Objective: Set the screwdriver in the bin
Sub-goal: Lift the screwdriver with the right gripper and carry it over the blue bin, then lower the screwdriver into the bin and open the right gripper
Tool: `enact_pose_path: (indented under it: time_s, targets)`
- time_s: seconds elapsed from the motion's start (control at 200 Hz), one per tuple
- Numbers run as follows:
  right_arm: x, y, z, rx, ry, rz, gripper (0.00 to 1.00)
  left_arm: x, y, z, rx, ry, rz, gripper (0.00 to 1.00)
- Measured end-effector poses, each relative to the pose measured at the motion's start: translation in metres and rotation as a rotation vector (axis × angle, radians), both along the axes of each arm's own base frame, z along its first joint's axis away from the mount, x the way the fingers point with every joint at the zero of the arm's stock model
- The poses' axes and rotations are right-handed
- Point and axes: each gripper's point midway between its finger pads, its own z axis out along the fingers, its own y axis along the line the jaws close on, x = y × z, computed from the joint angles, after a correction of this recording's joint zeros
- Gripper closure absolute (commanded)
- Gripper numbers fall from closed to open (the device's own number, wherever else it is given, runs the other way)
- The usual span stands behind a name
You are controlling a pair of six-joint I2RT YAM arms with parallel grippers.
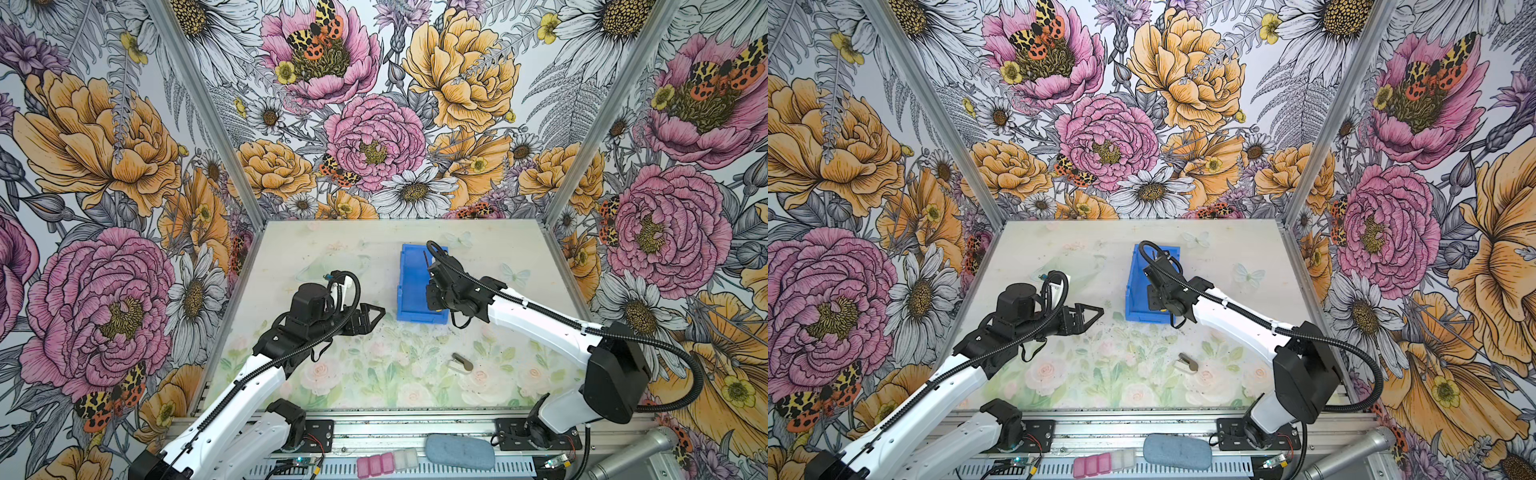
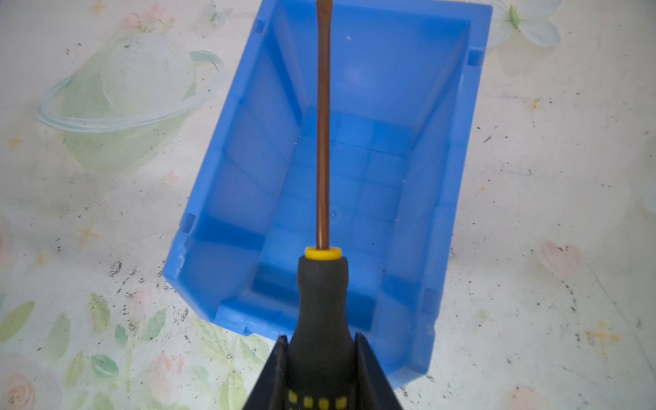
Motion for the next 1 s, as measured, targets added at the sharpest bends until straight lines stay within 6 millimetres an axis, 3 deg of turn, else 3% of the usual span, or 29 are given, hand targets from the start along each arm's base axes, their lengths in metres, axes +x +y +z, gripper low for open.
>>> enact_pose_path:
  time_s: [0.26, 0.54, 0.815, 1.0]
  targets:
    - [0.022, 0.001, -0.030, -0.063, 0.059, 0.006, 0.96, -0.005, -0.016, -0.008, 0.018, 0.010, -0.062, 0.01]
    - [0.041, 0.011, -0.037, -0.070, 0.071, 0.027, 0.94, -0.003, -0.020, -0.010, 0.018, 0.006, -0.070, 0.01]
    - [0.044, 0.015, -0.069, -0.101, 0.133, 0.037, 0.90, -0.002, -0.021, -0.009, 0.019, -0.003, -0.068, 0.01]
    - [0.048, 0.021, -0.075, -0.097, 0.143, 0.042, 0.84, -0.001, -0.021, -0.018, 0.033, 0.012, -0.073, 0.01]
